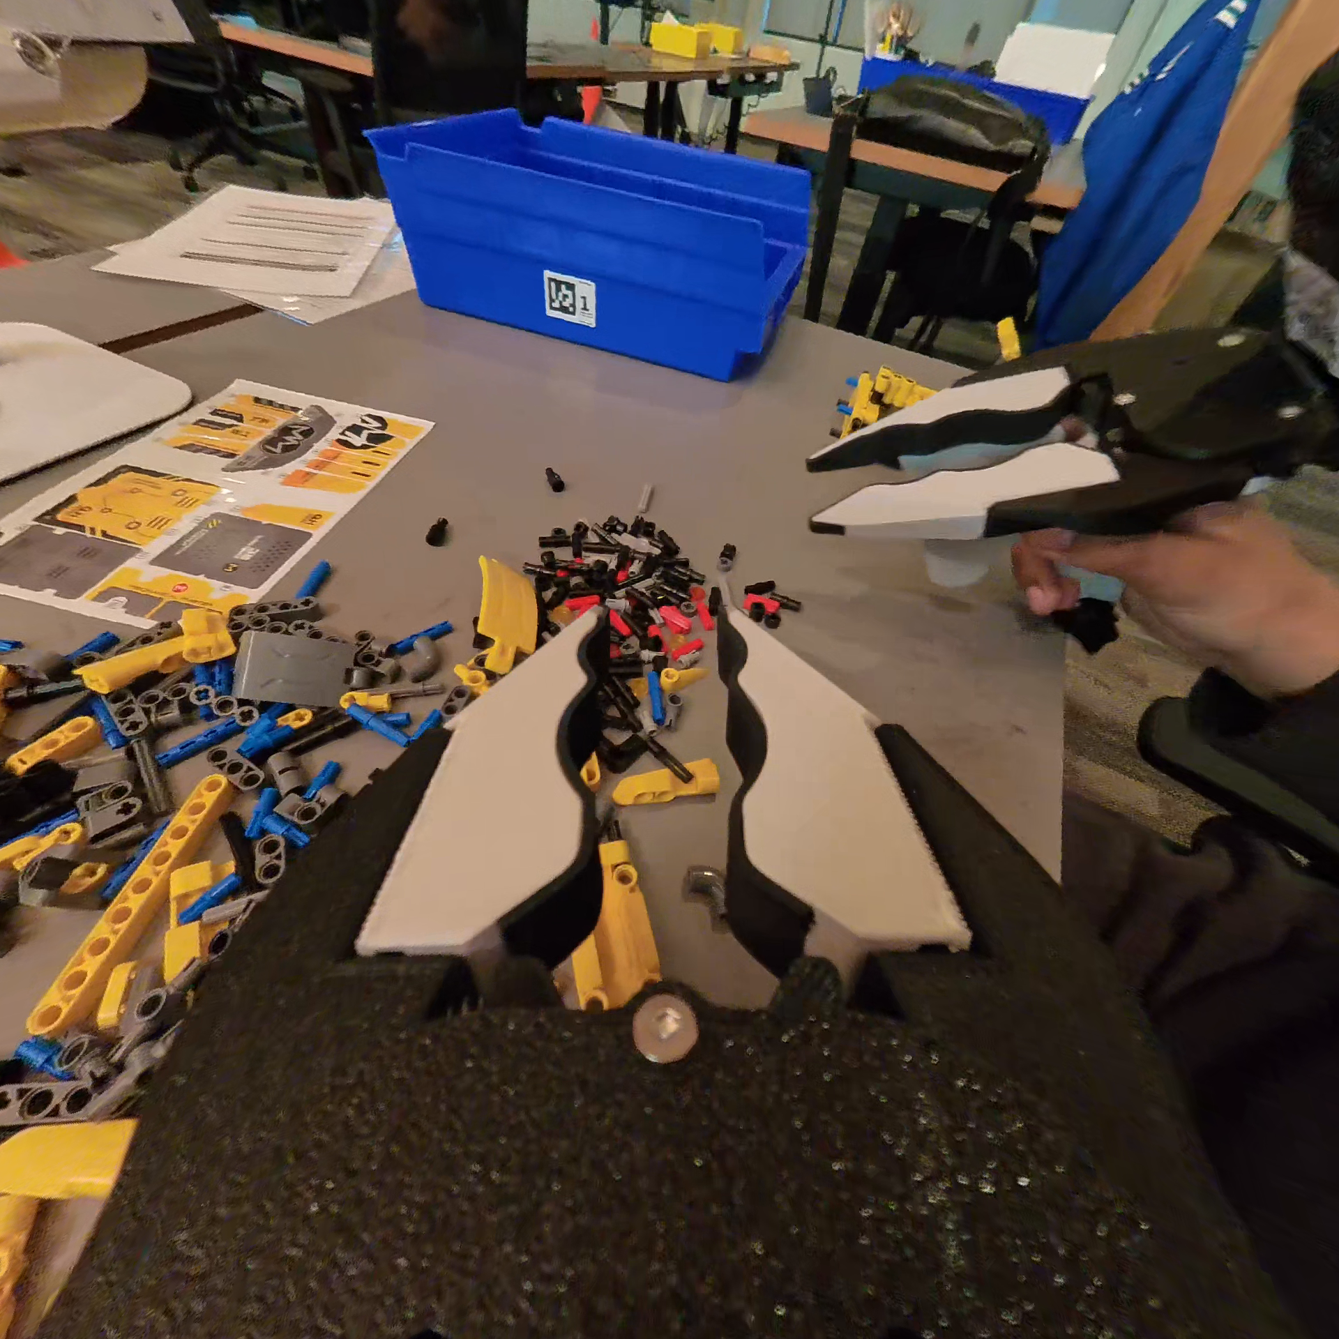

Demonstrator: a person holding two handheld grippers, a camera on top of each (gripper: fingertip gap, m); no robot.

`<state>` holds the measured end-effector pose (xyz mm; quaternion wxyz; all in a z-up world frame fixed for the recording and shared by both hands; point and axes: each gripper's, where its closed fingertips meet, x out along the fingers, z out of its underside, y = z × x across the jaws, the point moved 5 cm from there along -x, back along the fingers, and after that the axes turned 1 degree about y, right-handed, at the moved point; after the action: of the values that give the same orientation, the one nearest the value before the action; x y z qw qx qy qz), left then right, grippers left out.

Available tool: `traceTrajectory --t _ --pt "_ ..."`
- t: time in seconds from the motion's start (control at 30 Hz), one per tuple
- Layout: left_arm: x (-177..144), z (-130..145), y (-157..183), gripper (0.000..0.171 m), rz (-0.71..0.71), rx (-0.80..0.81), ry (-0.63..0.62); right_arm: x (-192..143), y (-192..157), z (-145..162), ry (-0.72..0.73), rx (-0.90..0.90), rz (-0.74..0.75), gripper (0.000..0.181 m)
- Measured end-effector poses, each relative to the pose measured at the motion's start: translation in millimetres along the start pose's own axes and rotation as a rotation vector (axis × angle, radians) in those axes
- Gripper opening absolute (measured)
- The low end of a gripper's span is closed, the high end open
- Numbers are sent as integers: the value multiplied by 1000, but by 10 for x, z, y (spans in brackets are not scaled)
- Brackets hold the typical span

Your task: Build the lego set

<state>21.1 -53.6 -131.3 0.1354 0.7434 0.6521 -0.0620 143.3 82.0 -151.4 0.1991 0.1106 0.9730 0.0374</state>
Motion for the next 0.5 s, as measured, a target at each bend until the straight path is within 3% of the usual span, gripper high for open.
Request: traceTrajectory --t 0.3,0.5 --pt "34 33 20 28 37 -29 -14 54 88 6 15 58 -47 35" --pt "128 92 140 29 136 -40 -59 163 40 23 -34 143 -246 35"
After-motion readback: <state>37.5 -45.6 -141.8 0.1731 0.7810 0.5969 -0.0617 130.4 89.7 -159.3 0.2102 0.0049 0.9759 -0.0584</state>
